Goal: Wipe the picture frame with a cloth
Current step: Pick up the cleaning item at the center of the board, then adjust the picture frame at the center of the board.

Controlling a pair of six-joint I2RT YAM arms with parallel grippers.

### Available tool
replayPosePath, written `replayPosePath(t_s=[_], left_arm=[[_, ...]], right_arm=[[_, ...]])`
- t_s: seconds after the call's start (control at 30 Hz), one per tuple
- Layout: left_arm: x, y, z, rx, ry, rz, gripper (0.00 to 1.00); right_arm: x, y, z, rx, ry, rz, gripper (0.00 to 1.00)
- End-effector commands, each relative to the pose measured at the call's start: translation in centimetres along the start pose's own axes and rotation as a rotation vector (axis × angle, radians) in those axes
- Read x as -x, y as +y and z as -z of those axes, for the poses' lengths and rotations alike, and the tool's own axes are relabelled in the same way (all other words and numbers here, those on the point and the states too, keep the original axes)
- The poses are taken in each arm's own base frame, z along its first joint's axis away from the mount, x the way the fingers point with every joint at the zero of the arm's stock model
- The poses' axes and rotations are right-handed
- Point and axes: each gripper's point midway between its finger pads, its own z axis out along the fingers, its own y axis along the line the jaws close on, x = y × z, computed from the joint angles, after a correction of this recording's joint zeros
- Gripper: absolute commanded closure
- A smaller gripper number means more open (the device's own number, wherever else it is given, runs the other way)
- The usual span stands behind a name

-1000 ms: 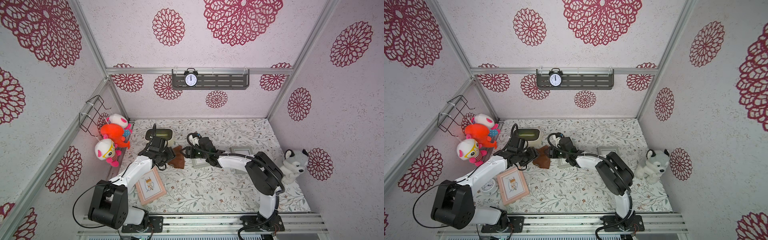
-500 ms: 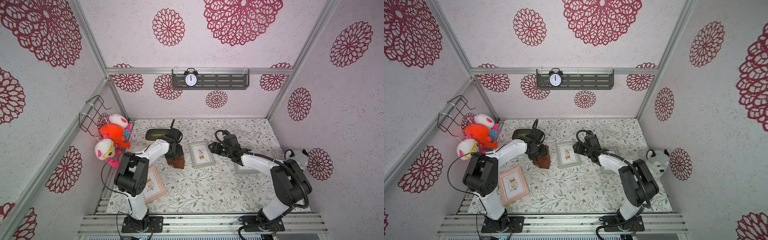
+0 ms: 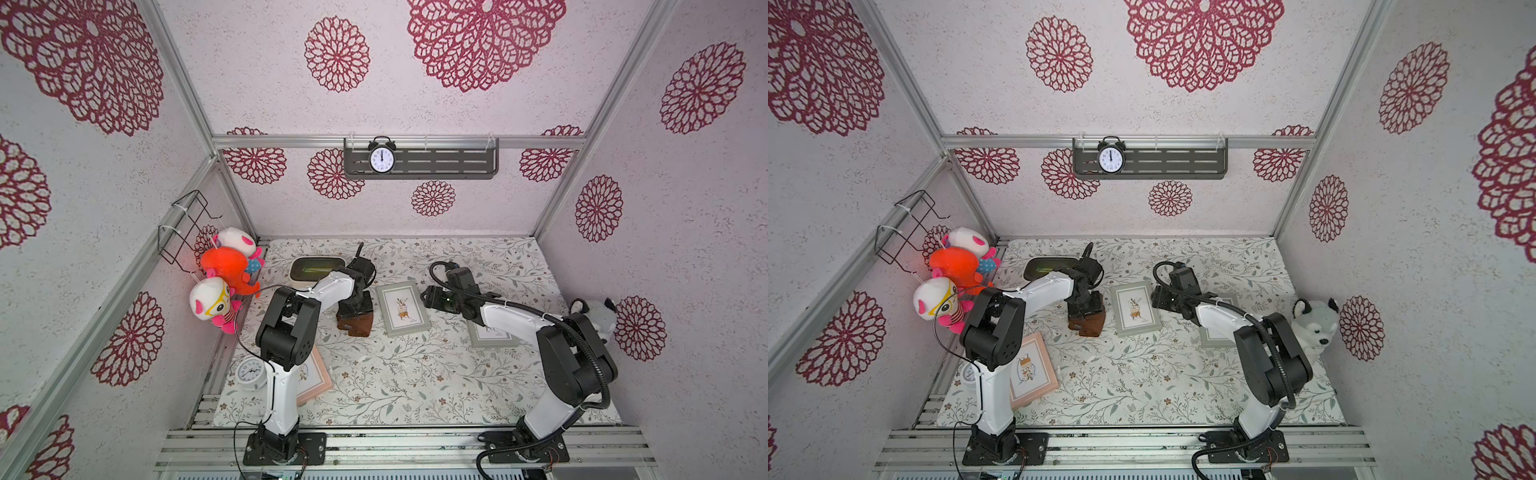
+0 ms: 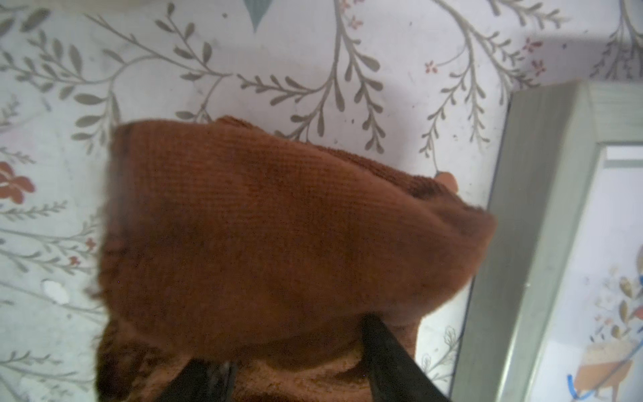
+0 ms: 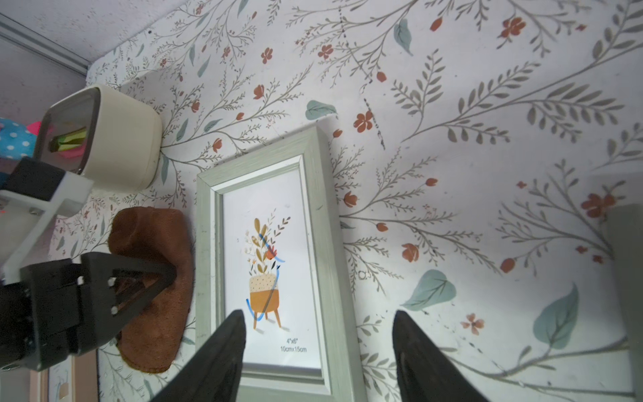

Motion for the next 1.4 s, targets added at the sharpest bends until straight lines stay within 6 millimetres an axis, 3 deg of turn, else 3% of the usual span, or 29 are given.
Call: replayPosePath(t_s=[0.0, 0.17, 0.3, 0.4, 0.53, 0.6, 0.9, 1.13, 1.27, 1.37], left_arm=[[-1.0, -0.3, -1.1, 0.0, 0.048, -0.01, 0.43], [-2.5, 0.5, -2.5, 0.037, 0.094, 0.003, 0.49], [-3.3, 1.2, -3.0, 0.065, 0.108, 0.007, 0.78], [-3.0, 1.3, -2.1, 0.063, 0.083, 0.008, 1.0], [-2.6, 1.5, 0.4, 0.031, 0.017, 0.018, 1.0], [-2.3, 1.5, 2.7, -0.016, -0.04, 0.039, 1.0], [-2.6, 0.7, 6.4, -0.168, -0.137, 0.1, 1.0], [-1.7, -0.6, 7.8, -0.217, -0.166, 0.089, 1.0], [-1.8, -1.5, 7.5, -0.207, -0.154, 0.064, 1.0], [-1.5, -2.1, 7.0, -0.187, -0.146, 0.041, 1.0]], right_arm=[[0.6, -0.7, -0.4, -0.047, 0.011, 0.034, 0.32], [-0.1, -1.5, -1.8, -0.093, 0.072, 0.052, 0.32], [-0.5, -2.1, -2.8, -0.123, 0.107, 0.07, 0.32], [-0.7, -2.3, -3.7, -0.137, 0.134, 0.091, 0.33], [-0.9, -1.7, -4.7, -0.11, 0.17, 0.105, 0.38], [-1.1, -1.4, -5.1, -0.085, 0.186, 0.102, 0.41], [-3.1, -0.9, -5.5, -0.031, 0.252, 0.071, 0.63], [-5.7, -0.3, -3.7, 0.017, 0.287, 0.011, 0.73], [-7.1, 0.7, -2.4, 0.047, 0.294, -0.021, 0.73], [-6.4, 1.0, -2.0, 0.055, 0.273, -0.028, 0.68]])
